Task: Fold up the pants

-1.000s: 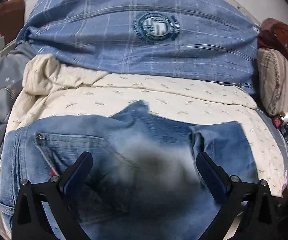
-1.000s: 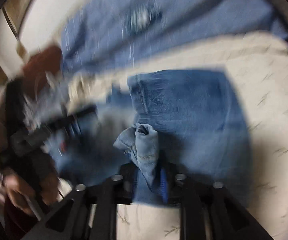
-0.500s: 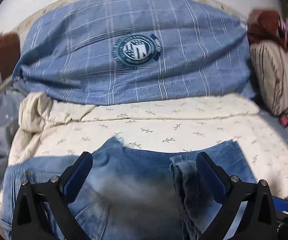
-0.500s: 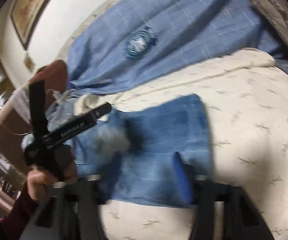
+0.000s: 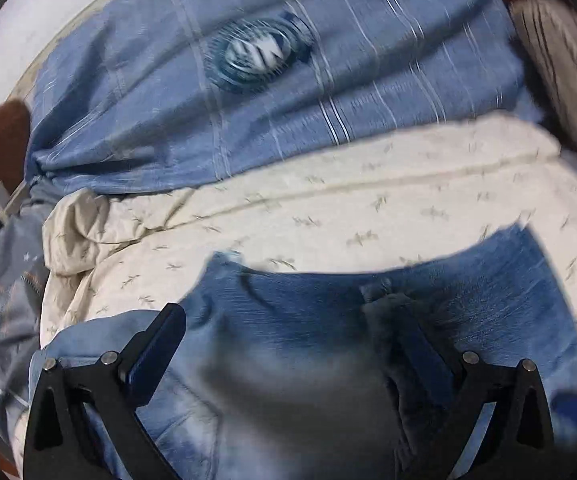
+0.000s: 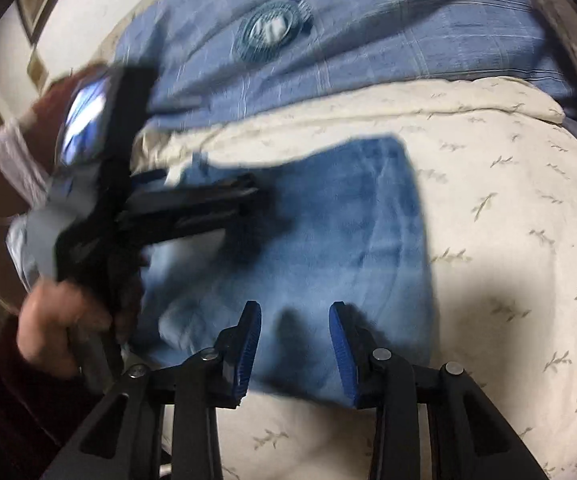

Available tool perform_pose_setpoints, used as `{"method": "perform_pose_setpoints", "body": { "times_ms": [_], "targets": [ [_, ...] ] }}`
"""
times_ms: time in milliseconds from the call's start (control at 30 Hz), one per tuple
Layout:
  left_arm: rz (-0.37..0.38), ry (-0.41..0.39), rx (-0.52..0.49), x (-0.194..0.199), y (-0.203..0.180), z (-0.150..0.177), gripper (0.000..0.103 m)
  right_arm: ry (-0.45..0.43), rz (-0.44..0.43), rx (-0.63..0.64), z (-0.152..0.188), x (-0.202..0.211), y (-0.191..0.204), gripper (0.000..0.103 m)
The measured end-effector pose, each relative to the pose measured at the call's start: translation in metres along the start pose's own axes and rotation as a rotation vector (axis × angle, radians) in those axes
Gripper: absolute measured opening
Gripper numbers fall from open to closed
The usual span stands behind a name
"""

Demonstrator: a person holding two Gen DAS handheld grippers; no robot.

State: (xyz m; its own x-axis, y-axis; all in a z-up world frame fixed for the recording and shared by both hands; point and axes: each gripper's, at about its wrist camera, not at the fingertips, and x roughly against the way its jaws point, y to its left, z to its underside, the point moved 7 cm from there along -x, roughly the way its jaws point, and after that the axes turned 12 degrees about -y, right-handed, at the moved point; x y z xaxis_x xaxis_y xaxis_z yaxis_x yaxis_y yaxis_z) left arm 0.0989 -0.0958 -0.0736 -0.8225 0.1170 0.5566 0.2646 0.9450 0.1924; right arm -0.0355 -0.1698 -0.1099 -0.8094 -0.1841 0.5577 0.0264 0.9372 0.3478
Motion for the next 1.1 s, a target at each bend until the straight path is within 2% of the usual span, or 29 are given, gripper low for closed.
{"method": "perform_pose_setpoints", "body": {
  "times_ms": [100,167,300,400,500,533,667,733,833,933,1000,1100],
  "targets": [
    [0.021,-0.002,0.022,0.018,0.017,0.005,0.103,-0.085,0.030,-0.006,-0.030,0.004,-0.007,0.039],
    [0.045,0.024,0.029,0.024,0.019,0.014,0.103,-0.095,0.035,-0.013,-0.042,-0.004,-0.009,0.039],
    [0.076,0.088,-0.033,0.026,0.011,0.034,0.103,-0.043,0.069,0.008,-0.049,-0.037,-0.008,0.039],
    [0.066,0.093,-0.108,0.028,0.005,0.047,0.103,-0.013,0.073,-0.001,-0.049,-0.061,-0.007,0.039],
    [0.062,0.126,-0.141,0.022,0.003,0.058,0.103,0.053,0.099,0.019,-0.049,-0.089,-0.001,0.038],
    [0.072,0.135,-0.129,0.019,0.005,0.060,0.103,0.079,0.113,0.020,-0.045,-0.099,-0.002,0.039],
    [0.107,0.165,-0.074,0.018,0.014,0.063,0.103,0.071,0.122,0.023,-0.046,-0.099,0.000,0.041],
    [0.127,0.164,-0.050,0.021,0.020,0.062,0.103,0.053,0.088,-0.018,-0.048,-0.093,-0.001,0.040],
    [0.169,0.134,0.045,0.036,0.039,0.056,0.103,0.001,0.006,-0.070,-0.054,-0.075,0.003,0.040],
    [0.127,0.058,0.119,0.062,0.080,0.046,0.103,-0.034,-0.049,-0.067,-0.052,-0.058,0.014,0.040],
    [0.030,0.020,0.148,0.081,0.120,0.045,0.103,-0.035,-0.088,-0.065,-0.046,-0.050,0.024,0.040],
    [-0.069,0.020,0.208,0.104,0.179,0.050,0.103,-0.031,-0.157,-0.026,-0.037,-0.040,0.048,0.040]
  ]
}}
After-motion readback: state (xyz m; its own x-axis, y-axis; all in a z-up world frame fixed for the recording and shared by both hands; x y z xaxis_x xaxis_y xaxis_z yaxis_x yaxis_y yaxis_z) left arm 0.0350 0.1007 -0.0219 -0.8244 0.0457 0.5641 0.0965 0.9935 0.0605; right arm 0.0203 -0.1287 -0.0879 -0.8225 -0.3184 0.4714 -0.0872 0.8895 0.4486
